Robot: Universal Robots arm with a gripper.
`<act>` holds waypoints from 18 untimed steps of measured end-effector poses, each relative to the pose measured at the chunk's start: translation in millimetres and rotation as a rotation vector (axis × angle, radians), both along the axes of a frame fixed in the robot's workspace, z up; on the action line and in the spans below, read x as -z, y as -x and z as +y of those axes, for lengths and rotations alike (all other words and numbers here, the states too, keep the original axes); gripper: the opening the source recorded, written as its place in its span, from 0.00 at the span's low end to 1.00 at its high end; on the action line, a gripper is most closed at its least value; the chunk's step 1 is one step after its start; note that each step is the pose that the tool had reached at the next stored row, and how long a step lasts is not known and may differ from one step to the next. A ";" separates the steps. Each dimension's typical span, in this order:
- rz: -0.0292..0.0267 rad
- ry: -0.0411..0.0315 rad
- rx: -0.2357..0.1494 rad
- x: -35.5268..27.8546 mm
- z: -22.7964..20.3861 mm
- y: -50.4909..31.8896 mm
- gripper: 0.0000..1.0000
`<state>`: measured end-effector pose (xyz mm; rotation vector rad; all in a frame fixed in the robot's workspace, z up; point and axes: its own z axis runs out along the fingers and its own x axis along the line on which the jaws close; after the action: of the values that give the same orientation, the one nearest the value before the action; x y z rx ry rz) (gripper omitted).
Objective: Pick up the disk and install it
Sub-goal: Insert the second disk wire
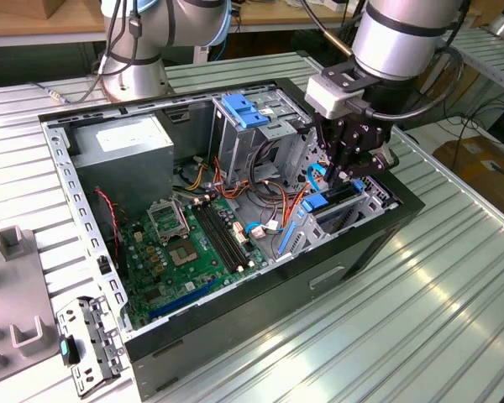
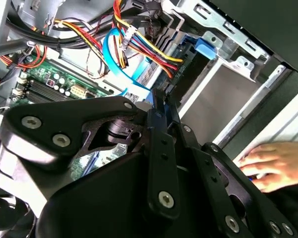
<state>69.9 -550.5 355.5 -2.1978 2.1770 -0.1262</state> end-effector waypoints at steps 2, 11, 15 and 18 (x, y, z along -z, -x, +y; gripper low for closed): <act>-0.0009 -0.0191 0.000 0.9 -2.5 0.0 0.16; -0.0009 -0.0261 0.000 1.0 -2.6 0.0 0.16; -0.0008 -0.0266 0.000 1.0 -3.2 0.0 0.16; -0.0009 -0.0288 0.000 1.8 -5.2 -0.1 0.16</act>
<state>70.0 -555.7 353.7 -2.1822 2.1644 -0.0951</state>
